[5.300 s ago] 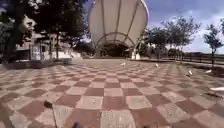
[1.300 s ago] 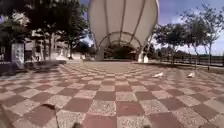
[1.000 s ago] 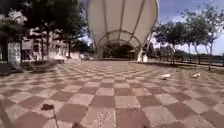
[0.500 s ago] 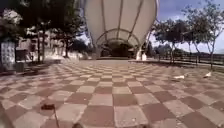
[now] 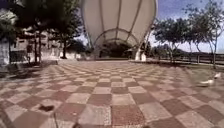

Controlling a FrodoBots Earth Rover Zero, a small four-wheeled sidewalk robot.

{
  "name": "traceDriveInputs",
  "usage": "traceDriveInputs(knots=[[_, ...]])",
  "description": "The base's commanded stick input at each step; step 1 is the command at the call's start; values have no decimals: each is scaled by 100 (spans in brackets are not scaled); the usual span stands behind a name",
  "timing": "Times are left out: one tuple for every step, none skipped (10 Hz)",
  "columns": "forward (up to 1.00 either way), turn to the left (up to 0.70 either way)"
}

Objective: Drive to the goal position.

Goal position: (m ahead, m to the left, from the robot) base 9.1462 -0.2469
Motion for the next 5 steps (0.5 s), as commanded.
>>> traceDriveInputs(knots=[[70, 0], [70, 0], [70, 0], [70, 0], [70, 0]])
